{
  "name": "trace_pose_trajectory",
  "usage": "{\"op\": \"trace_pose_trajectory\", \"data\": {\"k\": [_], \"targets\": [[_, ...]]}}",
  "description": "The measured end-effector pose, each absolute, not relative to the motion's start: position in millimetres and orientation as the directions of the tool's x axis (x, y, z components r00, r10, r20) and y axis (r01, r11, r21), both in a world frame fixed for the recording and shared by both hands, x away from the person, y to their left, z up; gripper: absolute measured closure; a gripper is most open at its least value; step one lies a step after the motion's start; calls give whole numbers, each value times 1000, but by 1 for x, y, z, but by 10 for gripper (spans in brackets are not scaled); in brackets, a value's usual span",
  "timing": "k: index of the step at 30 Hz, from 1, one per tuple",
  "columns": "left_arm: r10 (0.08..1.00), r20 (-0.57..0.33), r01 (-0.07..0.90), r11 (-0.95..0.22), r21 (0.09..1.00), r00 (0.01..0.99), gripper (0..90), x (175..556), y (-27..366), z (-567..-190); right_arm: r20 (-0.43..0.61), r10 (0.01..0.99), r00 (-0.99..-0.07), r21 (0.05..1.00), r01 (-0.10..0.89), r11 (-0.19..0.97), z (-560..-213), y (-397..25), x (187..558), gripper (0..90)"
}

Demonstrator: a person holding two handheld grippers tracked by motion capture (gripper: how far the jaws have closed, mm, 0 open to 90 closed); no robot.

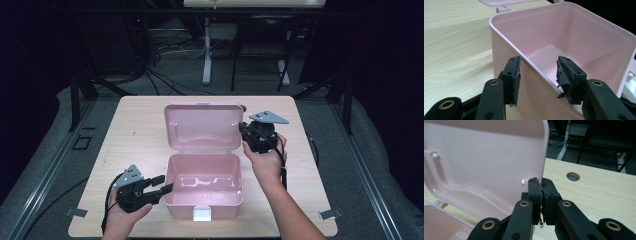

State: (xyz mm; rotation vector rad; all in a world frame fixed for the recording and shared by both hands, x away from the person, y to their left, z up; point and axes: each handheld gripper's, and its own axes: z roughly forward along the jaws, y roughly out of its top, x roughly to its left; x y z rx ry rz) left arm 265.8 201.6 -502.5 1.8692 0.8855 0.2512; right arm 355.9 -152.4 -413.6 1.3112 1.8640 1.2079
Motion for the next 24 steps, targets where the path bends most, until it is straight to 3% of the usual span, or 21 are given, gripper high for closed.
{"op": "trace_pose_trajectory", "data": {"k": [24], "targets": [[674, -219, 470, -214, 856, 706, 532, 267, 201, -503, 95, 921, -378, 836, 533, 132, -407, -154, 379, 869]]}}
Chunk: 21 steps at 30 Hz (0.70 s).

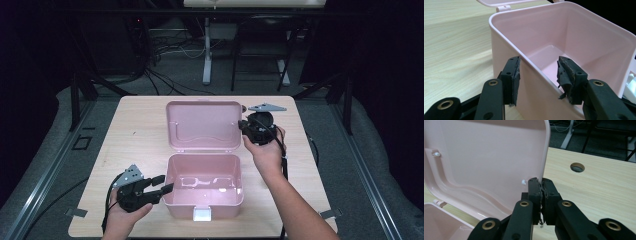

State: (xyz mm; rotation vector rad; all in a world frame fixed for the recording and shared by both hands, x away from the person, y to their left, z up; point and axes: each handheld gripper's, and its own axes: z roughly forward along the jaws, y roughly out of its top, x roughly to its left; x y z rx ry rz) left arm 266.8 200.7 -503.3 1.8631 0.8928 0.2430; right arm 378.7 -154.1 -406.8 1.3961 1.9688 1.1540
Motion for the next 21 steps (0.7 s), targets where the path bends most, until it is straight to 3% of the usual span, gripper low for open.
{"op": "trace_pose_trajectory", "data": {"k": [21], "targets": [[672, -216, 472, -223, 853, 708, 525, 268, 201, -503, 183, 920, -347, 773, 629, 83, -410, -156, 404, 880]]}}
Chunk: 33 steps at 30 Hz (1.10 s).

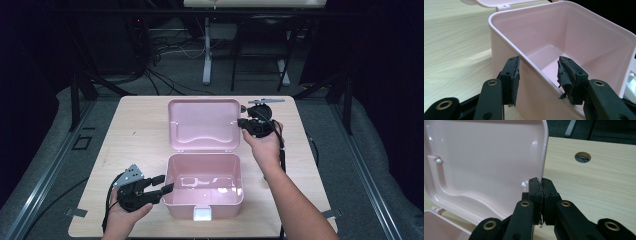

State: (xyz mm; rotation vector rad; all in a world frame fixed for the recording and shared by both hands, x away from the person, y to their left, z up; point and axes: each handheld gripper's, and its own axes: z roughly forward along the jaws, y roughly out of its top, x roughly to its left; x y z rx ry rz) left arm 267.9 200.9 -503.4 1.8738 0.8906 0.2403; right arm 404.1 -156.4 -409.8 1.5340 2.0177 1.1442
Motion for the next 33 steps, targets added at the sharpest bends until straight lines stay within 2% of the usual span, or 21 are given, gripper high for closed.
{"op": "trace_pose_trajectory", "data": {"k": [14, 33], "targets": [[670, -218, 475, -226, 851, 709, 516, 268, 200, -503, 211, 920, -329, 736, 673, 72, -411, -154, 416, 882], [660, -215, 478, -247, 843, 720, 528, 264, 203, -501, 243, 918, -313, 719, 694, 47, -414, -159, 408, 880]]}}
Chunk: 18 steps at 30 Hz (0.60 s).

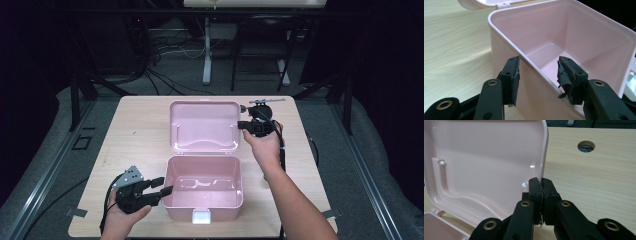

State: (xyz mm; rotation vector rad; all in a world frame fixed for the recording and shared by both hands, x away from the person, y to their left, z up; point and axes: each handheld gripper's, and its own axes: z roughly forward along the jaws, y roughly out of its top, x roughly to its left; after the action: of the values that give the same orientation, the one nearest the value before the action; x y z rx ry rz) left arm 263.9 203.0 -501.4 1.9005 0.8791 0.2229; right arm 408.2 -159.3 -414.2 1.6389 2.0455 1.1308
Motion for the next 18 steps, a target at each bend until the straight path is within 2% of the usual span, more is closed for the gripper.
{"op": "trace_pose_trajectory", "data": {"k": [18], "targets": [[654, -238, 485, -224, 846, 718, 527, 264, 204, -503, 291, 917, -273, 682, 731, 1, -424, -160, 419, 876]]}}
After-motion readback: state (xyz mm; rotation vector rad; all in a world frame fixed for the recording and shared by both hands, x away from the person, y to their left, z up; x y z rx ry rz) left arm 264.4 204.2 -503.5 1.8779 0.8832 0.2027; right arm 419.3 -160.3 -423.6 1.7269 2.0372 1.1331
